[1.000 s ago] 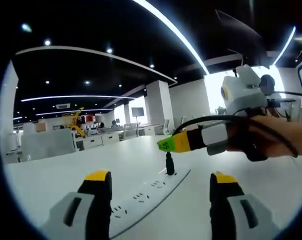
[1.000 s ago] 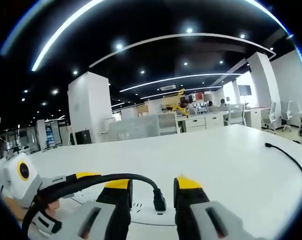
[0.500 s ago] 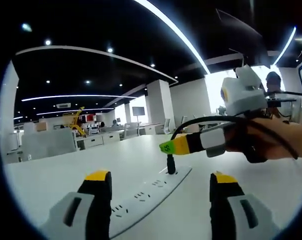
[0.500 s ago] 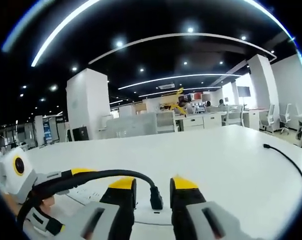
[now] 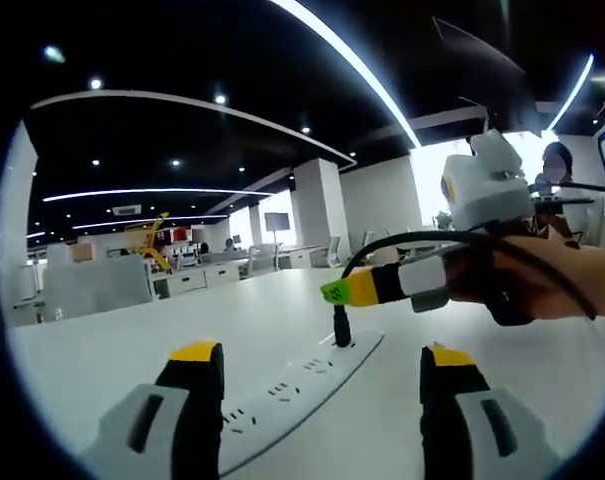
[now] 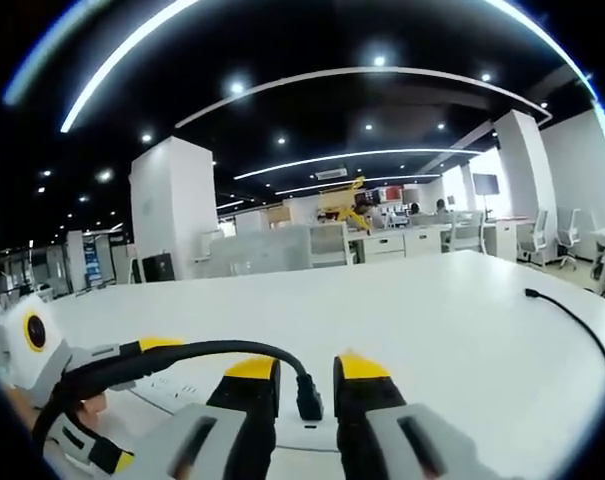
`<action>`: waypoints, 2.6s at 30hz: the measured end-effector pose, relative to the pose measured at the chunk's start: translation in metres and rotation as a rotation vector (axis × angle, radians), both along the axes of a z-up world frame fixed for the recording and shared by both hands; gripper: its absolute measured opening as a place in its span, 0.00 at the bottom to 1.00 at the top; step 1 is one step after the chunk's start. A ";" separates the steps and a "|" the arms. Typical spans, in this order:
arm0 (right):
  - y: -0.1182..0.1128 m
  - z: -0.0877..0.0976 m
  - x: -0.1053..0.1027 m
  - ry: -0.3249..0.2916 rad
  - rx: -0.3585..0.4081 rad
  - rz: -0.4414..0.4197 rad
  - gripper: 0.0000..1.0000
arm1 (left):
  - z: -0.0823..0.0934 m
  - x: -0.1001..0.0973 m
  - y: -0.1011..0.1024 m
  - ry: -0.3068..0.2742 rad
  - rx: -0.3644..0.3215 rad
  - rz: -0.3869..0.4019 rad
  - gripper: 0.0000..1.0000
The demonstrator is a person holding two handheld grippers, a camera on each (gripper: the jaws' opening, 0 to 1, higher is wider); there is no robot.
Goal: Locate the USB plug end of the data cable currently connected to the USB port on the desk. Grip the plug, withdraw it from the port, and place it onto the desktop.
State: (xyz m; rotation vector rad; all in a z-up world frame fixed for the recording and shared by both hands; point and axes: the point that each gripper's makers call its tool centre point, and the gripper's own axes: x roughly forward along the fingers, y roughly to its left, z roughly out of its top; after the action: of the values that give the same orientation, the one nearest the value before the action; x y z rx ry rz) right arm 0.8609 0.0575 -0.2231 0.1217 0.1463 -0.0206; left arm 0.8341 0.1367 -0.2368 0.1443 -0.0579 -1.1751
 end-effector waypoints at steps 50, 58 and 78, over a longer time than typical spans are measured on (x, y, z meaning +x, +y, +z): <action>0.007 -0.005 0.009 -0.008 0.063 0.016 0.17 | -0.004 0.004 0.002 0.021 0.003 0.011 0.80; 0.005 -0.005 0.010 -0.009 0.058 0.007 0.17 | -0.005 0.003 0.002 0.027 0.004 0.011 0.80; 0.006 -0.006 0.012 0.006 0.000 0.005 0.13 | -0.006 0.001 0.002 0.028 0.008 0.007 0.80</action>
State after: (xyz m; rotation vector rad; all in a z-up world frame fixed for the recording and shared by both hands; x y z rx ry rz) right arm 0.8732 0.0634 -0.2294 0.1208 0.1526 -0.0158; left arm 0.8353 0.1382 -0.2428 0.1353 -0.0278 -1.1707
